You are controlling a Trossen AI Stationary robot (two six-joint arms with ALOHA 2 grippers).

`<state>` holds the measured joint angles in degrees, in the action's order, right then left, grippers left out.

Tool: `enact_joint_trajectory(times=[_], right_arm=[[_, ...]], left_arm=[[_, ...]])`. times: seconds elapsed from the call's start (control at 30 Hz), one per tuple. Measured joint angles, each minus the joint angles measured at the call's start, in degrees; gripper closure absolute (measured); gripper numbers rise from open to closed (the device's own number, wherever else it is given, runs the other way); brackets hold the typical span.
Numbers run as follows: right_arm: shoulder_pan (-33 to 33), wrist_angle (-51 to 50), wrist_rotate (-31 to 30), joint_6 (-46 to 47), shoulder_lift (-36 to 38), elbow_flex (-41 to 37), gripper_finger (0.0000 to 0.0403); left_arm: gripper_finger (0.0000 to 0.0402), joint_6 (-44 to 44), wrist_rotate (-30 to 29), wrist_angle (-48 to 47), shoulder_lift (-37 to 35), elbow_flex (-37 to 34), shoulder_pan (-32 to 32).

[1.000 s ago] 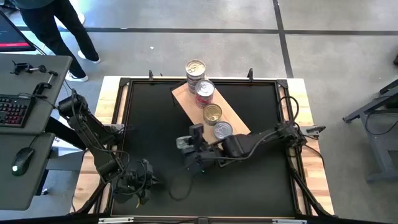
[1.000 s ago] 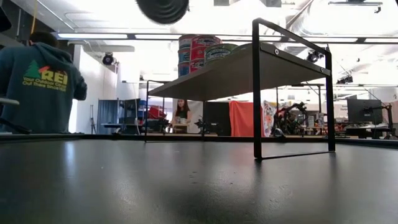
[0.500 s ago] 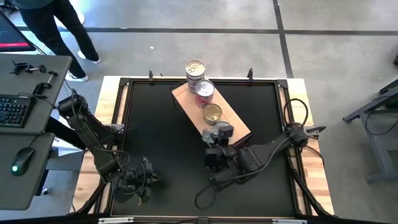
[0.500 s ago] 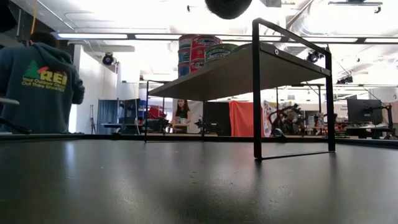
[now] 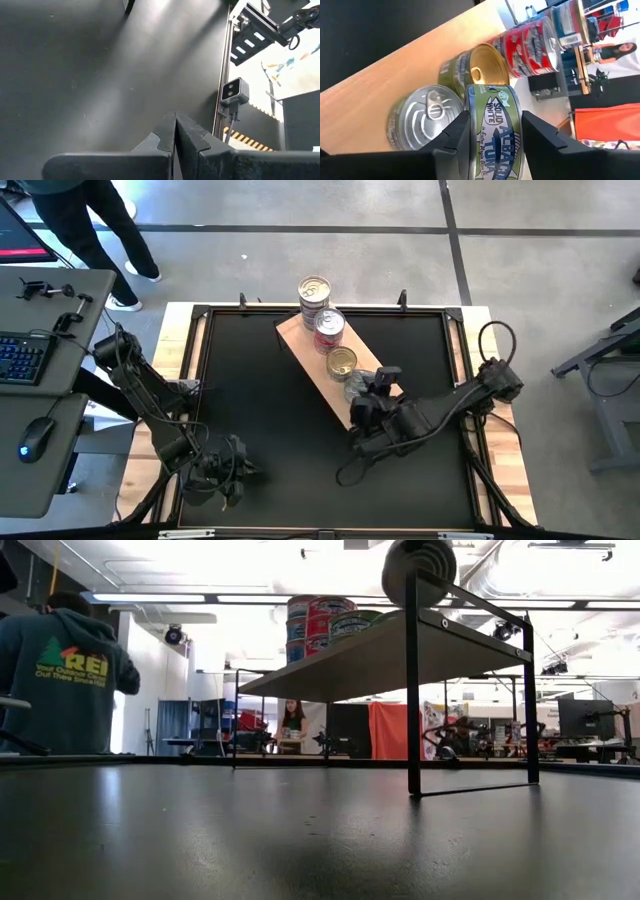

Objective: Stack canned seafood by type on shelf
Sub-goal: Stack the green tuna can on top of the green tuna can on the shelf

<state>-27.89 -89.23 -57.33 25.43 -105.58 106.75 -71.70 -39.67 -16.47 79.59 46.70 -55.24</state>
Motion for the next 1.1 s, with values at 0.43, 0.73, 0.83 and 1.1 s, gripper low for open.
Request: enact_joint_trajectory(times=[0.43,0.73,0.83,1.1], right_arm=[[3.3,5.9,2.2,-8.9,0.7,-3.2,0.0277],[4.1,9.1,0.9,-11.2,0.7,-8.1,0.0256],[4.1,10.4,0.9,-11.0,0.7,-8.2,0.0245],[4.1,10.7,5.0,-11.2,0.7,-8.2,0.0237]], left_arm=[[0.0401,1.9,-2.1,-0.3,0.0,0.0,2.4],[0.0401,1.9,-2.0,-0.2,0.0,0.0,2.4],[0.0401,1.9,-2.0,-0.2,0.0,0.0,2.4],[0.0401,1.9,-2.0,-0.4,0.0,0.0,2.4]])
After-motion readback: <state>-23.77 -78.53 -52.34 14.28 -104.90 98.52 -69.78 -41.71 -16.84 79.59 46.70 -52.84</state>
